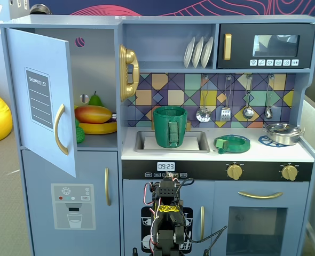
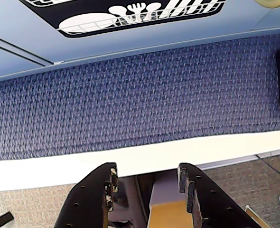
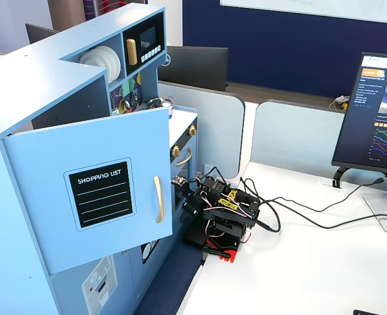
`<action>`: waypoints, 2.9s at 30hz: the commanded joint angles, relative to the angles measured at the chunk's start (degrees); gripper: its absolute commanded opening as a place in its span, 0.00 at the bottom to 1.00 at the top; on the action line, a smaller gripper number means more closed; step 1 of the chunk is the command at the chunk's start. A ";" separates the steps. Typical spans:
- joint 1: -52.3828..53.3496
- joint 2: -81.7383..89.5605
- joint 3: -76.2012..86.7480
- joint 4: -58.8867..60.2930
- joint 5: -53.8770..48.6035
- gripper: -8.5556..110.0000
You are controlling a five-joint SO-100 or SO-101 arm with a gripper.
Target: Close the left cabinet door
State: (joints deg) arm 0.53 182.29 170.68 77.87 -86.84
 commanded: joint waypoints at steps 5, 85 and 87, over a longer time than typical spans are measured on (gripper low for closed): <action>0.35 -0.09 1.05 9.84 0.35 0.07; -87.71 -56.16 -75.32 -55.99 -30.23 0.07; -85.34 -57.39 -75.94 -56.51 -28.92 0.07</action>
State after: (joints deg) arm -88.77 126.83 99.76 24.08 -117.33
